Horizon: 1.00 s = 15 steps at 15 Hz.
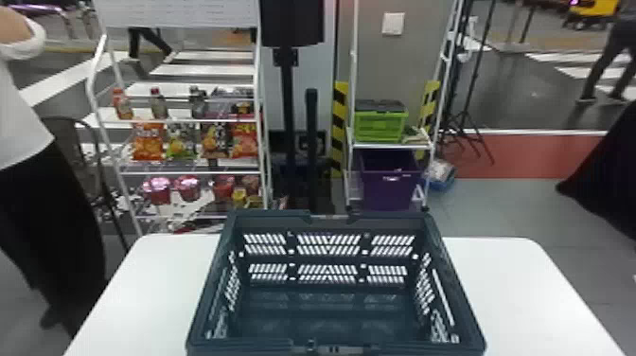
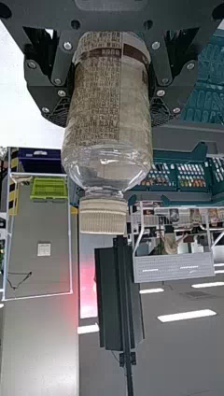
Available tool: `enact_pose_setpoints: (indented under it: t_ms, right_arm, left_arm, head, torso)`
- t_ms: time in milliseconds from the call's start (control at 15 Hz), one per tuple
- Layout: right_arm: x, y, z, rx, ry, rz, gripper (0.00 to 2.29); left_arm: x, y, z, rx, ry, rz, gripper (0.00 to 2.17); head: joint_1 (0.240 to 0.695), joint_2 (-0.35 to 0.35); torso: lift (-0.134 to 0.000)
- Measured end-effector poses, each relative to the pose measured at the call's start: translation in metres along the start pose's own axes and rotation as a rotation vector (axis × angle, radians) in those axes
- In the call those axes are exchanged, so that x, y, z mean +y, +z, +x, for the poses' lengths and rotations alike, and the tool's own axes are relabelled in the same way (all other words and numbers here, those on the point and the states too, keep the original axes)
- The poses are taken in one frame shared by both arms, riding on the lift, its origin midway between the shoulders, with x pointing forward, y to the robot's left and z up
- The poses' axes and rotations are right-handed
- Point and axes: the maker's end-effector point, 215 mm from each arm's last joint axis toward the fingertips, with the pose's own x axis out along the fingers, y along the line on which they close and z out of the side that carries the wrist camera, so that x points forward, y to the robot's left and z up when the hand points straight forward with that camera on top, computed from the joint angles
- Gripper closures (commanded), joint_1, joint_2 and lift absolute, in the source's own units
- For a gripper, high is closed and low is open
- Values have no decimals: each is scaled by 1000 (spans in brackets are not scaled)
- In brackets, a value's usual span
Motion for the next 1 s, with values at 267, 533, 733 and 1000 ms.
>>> enact_pose_setpoints:
  t_ms: [267, 533, 733, 1000]
  right_arm:
    - [0, 2, 0, -3, 0, -1, 2280]
    - [0, 2, 0, -3, 0, -1, 2280]
    - [1, 9, 1, -18, 2, -3, 2280]
    - [1, 46, 13, -62, 8, -15, 2280]
  left_arm:
    - [0, -1, 0, 2, 0, 0, 171]
    - [0, -2, 0, 3, 1, 0, 171]
    - [0, -1, 0, 2, 1, -1, 171]
    - [0, -1, -1, 2, 0, -1, 171]
  head:
    - [499, 0]
    - [499, 0]
    - [499, 0]
    - [499, 0]
  torso:
    - [0]
    - [0]
    - [0]
    - [0]
